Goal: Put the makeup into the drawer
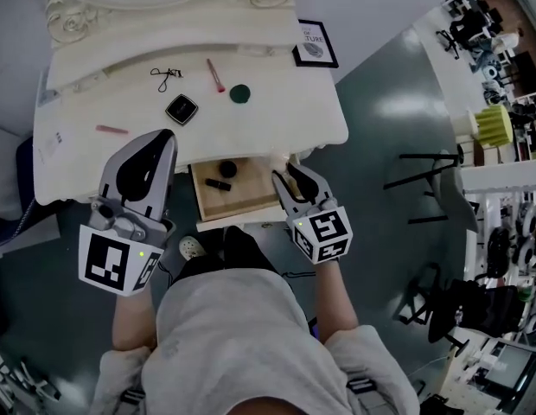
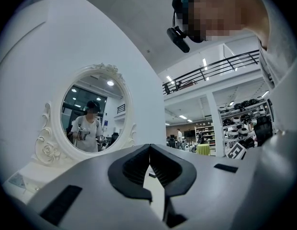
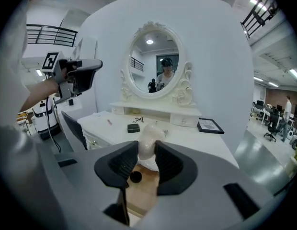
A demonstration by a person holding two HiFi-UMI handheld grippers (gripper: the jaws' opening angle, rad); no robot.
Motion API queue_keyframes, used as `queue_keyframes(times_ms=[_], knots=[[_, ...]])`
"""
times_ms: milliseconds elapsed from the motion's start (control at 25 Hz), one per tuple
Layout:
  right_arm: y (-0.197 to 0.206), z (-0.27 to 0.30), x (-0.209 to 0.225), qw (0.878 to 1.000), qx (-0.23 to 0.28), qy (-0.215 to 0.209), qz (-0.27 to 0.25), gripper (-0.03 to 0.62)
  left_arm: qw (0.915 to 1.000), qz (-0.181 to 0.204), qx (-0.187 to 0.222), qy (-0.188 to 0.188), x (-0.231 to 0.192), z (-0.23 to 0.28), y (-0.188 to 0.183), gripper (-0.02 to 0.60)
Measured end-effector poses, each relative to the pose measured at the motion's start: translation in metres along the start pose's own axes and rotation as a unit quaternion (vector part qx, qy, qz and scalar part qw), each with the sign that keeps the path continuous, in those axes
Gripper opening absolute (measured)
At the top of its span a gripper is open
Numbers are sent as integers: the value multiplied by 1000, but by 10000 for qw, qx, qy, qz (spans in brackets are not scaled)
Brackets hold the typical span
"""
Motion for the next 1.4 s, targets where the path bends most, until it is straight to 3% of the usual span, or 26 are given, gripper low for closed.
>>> queue_keyframes(times_ms=[280,560,920,1400], knots=[[23,16,-6,9958,-612,-438,-530,117,9998,-13,-64,-191,-3,-4,4,15],[42,37,-14,9778,-1319,-1058,-1235,117,9989,-9,-80,-460,-7,-12,4,15],[77,68,-20,9332,-2297,-1724,-2159,115,9953,-16,-200,-950,-21,-27,8,15],[123,103,-24,8695,-3261,-2427,-2807,116,9879,3,-371,-1506,-29,-47,14,15]])
Point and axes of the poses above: the fingertips, and each gripper's own axes: z forward along the fingers, x to its right, y out of its underside, the point moved 6 cm from there along -z, backward along the fingers, and after that the axes turned 2 degrees about -x, right-handed, at the moved point
